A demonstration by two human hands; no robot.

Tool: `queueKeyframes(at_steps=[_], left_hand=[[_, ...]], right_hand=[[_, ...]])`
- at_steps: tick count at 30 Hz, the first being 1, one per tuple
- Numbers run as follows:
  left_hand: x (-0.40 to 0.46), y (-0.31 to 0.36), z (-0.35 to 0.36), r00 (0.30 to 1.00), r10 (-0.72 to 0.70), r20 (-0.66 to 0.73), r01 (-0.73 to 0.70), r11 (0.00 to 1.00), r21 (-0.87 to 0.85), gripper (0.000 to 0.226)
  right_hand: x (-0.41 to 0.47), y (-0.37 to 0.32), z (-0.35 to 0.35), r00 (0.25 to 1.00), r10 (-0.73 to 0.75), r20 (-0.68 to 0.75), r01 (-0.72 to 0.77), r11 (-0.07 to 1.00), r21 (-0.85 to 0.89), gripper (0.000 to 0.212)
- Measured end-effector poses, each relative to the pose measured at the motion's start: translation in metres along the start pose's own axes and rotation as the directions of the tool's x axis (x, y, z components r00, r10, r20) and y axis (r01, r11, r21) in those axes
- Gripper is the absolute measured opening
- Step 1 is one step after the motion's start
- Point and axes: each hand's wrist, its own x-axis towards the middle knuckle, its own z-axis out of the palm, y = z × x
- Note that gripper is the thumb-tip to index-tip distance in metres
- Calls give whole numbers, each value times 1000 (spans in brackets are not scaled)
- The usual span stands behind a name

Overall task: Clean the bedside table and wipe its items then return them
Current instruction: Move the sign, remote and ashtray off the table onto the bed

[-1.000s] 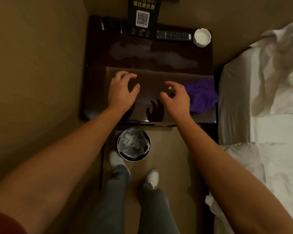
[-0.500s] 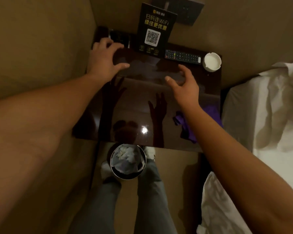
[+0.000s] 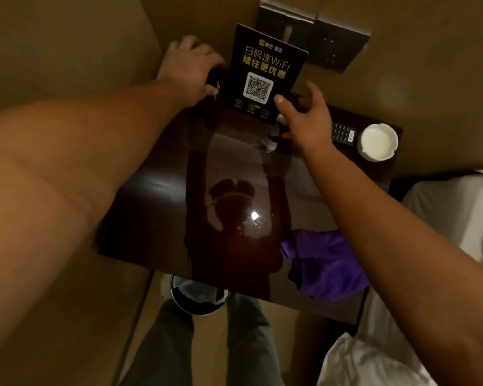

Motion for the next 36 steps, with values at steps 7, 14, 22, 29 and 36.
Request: queueKeyframes(at_steps=[7,14,22,29,36], left_hand=[[8,-3,9,996,-57,65,50,994,94,41],[13,-8,11,993,-86,77,75,988,135,40],[-7,0,-10,996,-24,82,17,996,85,43],[-40,7,-30,999,-48,18,48,999,23,41],[-75,22,-52,999,-11,-34,11,1000,-13,36]], right_hand=[[17,-2,13,994,34,107,-55,978,203,49],[22,-7,18,984,96,148,-137,943,304,27],[16,-4,12,986,94,140,-135,936,324,27],[-1,-17,-2,993,-16,119,-21,953,303,27],[-30,-25,-24,992,-66,105,36,964,265,29]])
